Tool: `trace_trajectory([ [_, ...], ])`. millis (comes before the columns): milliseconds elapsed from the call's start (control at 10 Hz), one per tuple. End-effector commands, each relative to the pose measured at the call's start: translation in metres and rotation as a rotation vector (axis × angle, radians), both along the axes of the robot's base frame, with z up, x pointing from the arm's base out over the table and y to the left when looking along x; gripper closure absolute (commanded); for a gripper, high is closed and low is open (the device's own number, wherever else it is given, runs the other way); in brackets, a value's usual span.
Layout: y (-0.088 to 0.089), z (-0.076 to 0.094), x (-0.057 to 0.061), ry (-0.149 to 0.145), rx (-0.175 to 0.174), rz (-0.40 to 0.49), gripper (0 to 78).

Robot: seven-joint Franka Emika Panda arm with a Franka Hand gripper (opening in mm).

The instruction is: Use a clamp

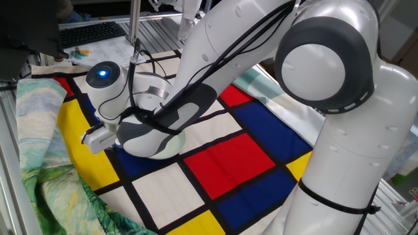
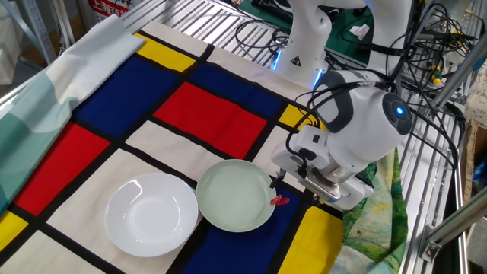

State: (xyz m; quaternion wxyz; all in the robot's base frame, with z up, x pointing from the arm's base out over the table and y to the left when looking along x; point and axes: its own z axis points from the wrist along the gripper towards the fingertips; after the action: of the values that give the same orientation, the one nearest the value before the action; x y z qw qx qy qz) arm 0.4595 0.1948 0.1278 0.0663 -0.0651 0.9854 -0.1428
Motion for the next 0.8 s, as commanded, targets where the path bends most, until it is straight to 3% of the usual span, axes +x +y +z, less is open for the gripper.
trace_trajectory([
  [100, 0.0062, -0.0121, 0.0049, -0.009, -0.010, 0.011, 0.1],
  [600, 0.0043, -0.0153, 0.0073, -0.013, -0.017, 0.020, 0.1],
  [800, 0.0007, -0.0205, 0.0063, -0.028, -0.024, 0.027, 0.1],
])
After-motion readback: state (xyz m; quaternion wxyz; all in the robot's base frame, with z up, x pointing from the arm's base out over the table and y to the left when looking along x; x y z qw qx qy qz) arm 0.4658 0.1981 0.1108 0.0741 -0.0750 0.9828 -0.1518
